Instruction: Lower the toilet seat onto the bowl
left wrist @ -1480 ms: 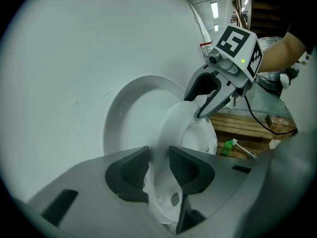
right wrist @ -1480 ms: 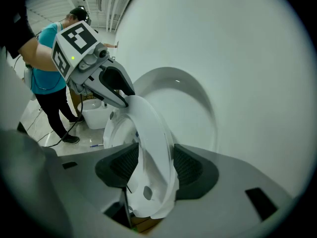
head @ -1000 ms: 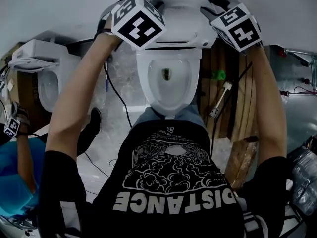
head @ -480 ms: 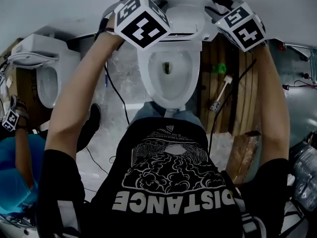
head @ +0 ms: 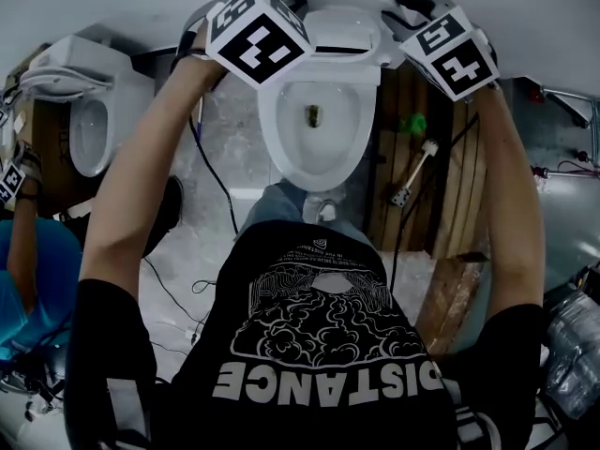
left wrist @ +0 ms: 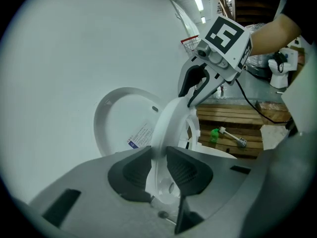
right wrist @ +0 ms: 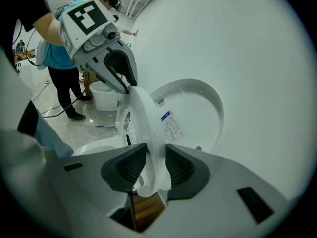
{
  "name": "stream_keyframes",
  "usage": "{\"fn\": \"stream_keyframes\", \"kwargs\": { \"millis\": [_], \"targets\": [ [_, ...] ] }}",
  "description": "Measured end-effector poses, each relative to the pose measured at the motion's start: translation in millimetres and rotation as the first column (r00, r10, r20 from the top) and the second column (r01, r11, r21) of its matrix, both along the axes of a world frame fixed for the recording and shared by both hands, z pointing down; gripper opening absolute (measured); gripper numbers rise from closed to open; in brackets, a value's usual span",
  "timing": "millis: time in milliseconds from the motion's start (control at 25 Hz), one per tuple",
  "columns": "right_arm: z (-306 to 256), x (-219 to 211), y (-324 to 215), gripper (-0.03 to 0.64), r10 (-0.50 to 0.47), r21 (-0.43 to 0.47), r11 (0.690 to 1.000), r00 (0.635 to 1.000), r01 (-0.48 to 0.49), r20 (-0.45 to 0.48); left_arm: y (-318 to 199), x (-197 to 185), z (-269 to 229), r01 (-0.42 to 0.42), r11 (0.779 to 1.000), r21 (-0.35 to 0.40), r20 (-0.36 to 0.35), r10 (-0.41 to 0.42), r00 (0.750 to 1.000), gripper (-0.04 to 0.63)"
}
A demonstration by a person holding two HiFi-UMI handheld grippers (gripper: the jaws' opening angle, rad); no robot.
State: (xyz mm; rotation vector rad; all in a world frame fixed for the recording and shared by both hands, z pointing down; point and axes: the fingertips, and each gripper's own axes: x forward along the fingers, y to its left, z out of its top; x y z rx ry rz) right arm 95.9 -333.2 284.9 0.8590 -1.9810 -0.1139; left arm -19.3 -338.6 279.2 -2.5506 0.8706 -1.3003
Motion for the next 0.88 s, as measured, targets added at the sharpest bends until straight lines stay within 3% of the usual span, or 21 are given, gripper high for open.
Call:
{"fn": "stream_keyframes", "kwargs": {
  "millis": [480,880],
  "targets": [
    [10,1,64,0.121,-0.073,0.066,0.995,0.997,0.072,0.010,65,0,12,0.060,0.998,0.035,0.085,-0.063,0.994,0.104],
    [31,2,122,0.121,-0.172,0.051,0.984,0.985,0.173,-0.021,126,1,34,0.085,0.996,0.033,0.153,-0.089,0.984,0.104]
  ]
}}
